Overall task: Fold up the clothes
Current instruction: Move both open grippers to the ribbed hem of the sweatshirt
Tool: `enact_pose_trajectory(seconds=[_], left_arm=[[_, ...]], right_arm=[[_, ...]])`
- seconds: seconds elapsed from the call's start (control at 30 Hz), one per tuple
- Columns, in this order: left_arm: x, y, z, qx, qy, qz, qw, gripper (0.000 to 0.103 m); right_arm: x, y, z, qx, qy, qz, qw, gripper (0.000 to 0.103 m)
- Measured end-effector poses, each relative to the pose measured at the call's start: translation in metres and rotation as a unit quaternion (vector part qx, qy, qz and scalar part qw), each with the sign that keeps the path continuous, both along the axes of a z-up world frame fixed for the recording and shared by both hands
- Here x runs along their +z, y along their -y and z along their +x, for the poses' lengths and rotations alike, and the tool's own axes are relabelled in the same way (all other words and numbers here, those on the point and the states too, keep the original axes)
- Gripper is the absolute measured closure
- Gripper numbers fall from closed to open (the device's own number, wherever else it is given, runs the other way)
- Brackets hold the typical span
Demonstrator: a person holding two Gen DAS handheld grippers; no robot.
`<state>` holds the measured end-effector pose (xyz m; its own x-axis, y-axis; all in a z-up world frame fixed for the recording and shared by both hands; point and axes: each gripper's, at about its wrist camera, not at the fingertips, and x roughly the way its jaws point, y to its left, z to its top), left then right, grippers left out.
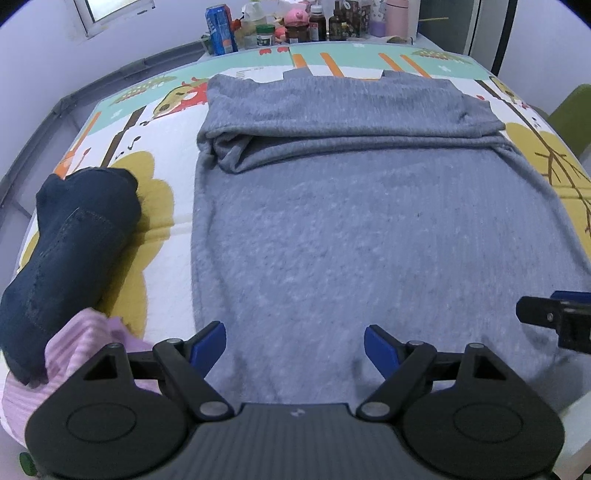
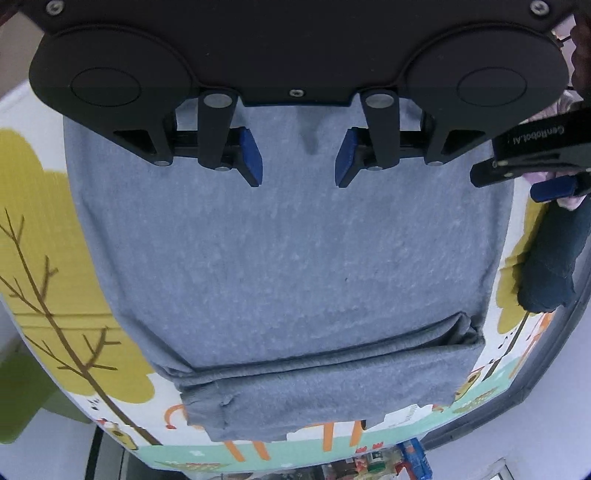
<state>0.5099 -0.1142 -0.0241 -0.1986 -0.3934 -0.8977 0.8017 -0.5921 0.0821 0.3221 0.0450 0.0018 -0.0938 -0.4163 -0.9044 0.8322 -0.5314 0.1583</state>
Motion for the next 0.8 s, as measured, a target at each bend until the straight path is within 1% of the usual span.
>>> enact_pose_trajectory(seconds=[0.2, 0.33, 0.53, 0.7, 0.8], left_arm=[[-0.001, -0.015, 0.021, -0.008, 0.001, -0.002, 1.0, 0.015], [-0.006, -0.023, 0.029, -0.009, 0.002, 0.005, 0.9999, 0.015], [-0.015, -0.03, 0.044, 0.003, 0.003, 0.007, 1.0, 0.015], [-0.028, -0.029, 0.063, 0.039, 0.011, 0.017, 0.999, 0.015], [-0.036, -0.031, 0.071, 0.056, 0.009, 0.022, 0.9981, 0.015]], right_arm=[[0.006, -0.025, 0.027, -0.013, -0.006, -0.001, 1.0, 0.058], [0.007, -0.042, 0.032, -0.029, -0.007, 0.001, 1.0, 0.056], [0.003, -0.069, 0.016, -0.056, -0.014, 0.008, 0.998, 0.056], [-0.003, -0.095, -0.007, -0.075, -0.04, 0.013, 0.996, 0.056], [-0.007, -0.112, -0.025, -0.083, -0.058, 0.019, 0.995, 0.056]])
